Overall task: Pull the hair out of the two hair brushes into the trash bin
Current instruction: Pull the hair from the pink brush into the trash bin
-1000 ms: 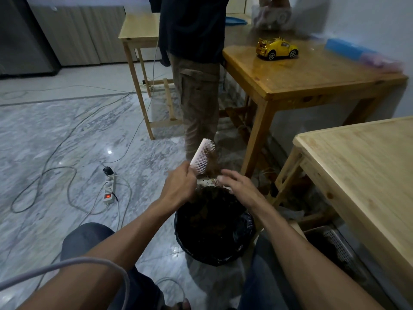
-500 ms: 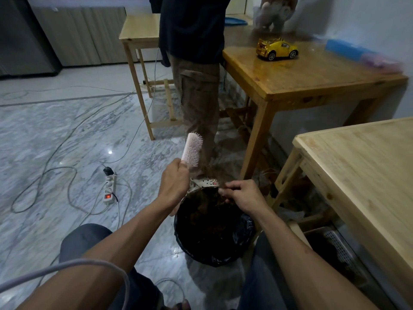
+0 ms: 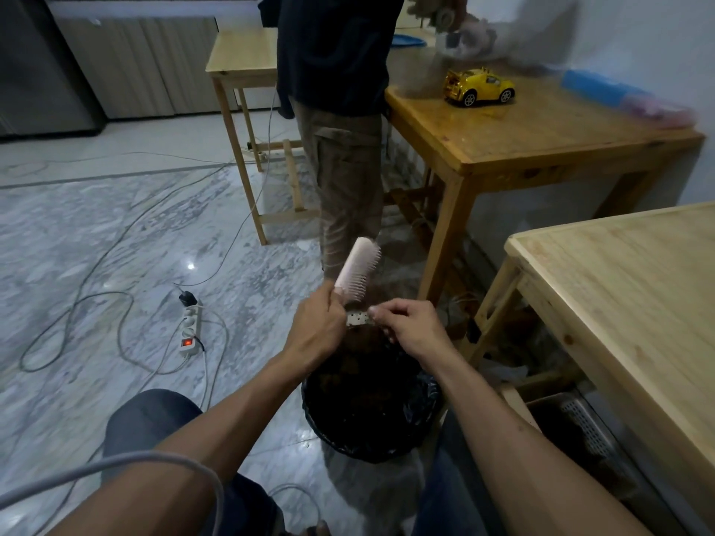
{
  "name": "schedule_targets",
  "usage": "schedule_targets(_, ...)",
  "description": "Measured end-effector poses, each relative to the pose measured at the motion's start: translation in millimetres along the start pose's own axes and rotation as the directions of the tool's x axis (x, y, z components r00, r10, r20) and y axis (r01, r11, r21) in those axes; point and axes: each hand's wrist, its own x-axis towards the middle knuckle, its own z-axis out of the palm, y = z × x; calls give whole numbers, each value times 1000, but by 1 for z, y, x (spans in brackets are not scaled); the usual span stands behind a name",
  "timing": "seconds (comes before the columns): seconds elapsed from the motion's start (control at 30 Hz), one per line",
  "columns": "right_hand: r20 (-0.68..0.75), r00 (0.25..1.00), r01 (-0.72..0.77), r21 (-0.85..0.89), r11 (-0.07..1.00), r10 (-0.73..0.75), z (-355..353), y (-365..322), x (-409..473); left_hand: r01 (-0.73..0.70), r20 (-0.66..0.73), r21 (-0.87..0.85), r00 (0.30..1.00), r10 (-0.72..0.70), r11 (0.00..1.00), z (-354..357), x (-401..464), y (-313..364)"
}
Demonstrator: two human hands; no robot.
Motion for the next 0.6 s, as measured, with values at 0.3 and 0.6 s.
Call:
schedule_targets(0.3,48,994,-84,-206,975,96,-13,16,-2,13,149,-33,989,-8,999,-21,11,1)
schedule_targets(0.6,-35,996,80,99,992,-77,-3,5,8,49,194,-160,981,-17,986,-8,4,0)
